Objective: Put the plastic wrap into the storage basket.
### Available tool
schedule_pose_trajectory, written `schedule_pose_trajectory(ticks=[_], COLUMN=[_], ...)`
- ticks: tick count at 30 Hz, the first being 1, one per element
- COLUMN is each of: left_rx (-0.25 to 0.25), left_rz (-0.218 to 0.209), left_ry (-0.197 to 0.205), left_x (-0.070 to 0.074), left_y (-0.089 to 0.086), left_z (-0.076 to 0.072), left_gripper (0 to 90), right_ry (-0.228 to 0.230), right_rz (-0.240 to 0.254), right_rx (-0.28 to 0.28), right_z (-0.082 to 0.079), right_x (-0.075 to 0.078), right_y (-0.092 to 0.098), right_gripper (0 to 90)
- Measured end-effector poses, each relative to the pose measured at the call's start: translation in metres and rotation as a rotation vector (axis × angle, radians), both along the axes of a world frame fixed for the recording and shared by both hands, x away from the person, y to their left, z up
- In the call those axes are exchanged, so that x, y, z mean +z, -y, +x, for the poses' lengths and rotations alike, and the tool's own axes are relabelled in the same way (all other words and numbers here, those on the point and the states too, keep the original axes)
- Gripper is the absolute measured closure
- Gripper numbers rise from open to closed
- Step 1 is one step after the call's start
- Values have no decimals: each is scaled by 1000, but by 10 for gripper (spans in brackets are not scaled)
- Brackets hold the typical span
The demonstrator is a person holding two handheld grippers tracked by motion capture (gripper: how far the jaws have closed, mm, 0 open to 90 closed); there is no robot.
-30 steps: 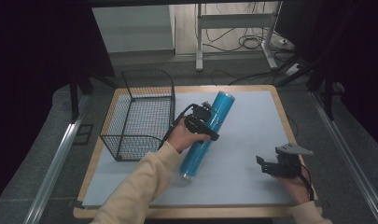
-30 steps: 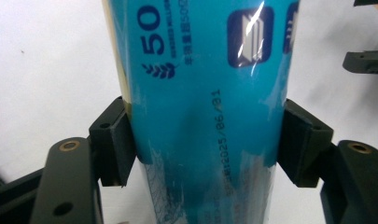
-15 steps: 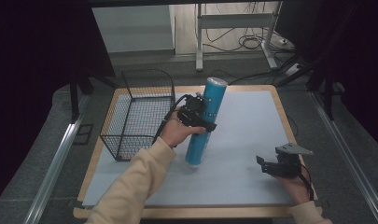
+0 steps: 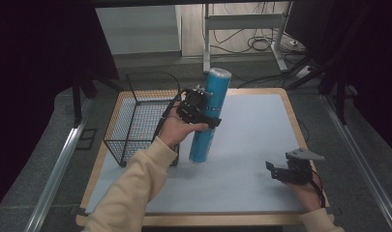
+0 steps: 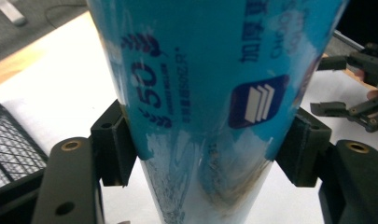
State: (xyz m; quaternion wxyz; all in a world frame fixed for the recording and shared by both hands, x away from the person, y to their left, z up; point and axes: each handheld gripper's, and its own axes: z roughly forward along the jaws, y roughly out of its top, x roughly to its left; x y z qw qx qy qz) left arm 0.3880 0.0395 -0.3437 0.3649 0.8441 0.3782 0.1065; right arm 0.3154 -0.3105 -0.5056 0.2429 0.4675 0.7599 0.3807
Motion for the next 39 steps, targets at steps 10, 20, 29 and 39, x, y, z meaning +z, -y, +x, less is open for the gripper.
schedule_pose_trajectory(ticks=[10,20,29,39], left_rx=[11,63,85,125], left_rz=[7,9,6,-27], left_ry=[27,47,56,86], left_x=[17,32,39,60], left_y=[-11,-30,-42,-61], left_z=[2,7,11,13], left_gripper=[320,320,320,320], right_ry=[0,-1,-6,-8], right_rz=[-1,-2,-3,-4], right_rx=[-1,-2,-1,-1], right_z=[0,0,1,1], right_x=[0,-1,-2,-3], right_y=[0,0,0,-1], right_gripper=[139,139,139,139])
